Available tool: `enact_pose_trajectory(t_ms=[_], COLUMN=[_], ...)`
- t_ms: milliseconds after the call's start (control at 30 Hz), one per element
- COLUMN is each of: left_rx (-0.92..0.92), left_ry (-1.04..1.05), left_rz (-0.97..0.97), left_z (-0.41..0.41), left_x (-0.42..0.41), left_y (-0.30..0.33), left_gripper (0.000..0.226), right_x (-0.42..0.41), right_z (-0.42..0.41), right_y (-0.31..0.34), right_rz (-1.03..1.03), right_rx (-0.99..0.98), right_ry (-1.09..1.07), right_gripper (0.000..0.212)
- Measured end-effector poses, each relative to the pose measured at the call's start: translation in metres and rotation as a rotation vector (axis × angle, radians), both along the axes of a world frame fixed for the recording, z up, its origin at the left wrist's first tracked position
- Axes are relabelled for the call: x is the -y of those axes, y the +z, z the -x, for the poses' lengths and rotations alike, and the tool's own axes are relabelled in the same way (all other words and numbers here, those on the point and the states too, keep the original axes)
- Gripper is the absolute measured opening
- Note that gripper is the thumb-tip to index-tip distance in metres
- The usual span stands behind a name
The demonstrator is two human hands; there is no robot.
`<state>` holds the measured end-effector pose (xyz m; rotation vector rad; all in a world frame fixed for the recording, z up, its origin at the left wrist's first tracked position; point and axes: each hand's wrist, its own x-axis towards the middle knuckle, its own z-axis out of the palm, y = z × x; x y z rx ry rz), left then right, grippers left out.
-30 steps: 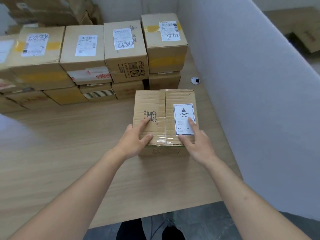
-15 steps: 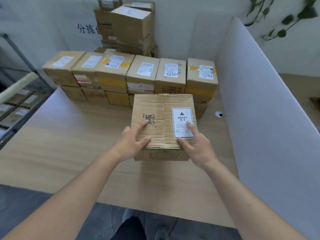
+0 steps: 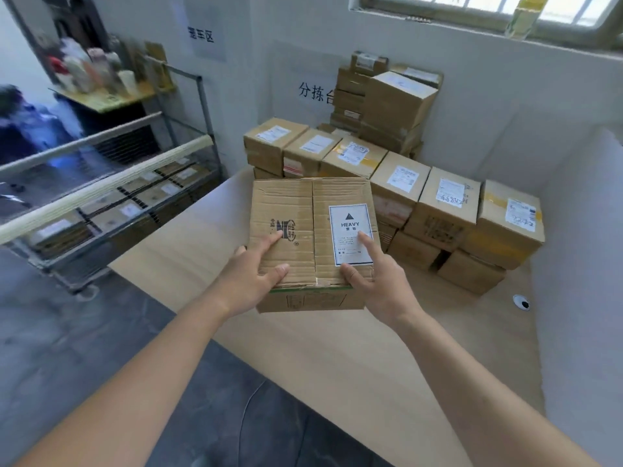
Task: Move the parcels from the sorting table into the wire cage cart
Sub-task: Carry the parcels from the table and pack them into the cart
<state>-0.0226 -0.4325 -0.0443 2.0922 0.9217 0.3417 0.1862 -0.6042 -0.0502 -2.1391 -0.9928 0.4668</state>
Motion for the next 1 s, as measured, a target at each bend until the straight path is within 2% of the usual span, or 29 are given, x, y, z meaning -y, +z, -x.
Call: enact_pose_trajectory(t_ms=[200,533,1000], left_rx=[0.002,-0.014,-0.048], left_ry=[0.097,0.158,0.346], left_rz=[0.003,-0.014,-0.013], left_z=[0.085,0.205,0.280], left_x=[-0.070,-0.211,-0.327], left_y=[0.000,-0.004,-0.012], left_gripper=[0.066,0.067,0.067], right_x=[-0.091,-0.245,-0.404], right_z=[0.070,0.179,0.233], right_y=[0.002,0.003,0.005], right_rz=[-0.005,0.001,0.021], right_rx=[0.006,0.006,-0.012], right_ry=[0.109,0.159,0.390], right_gripper=[0.073,0.074,0.073])
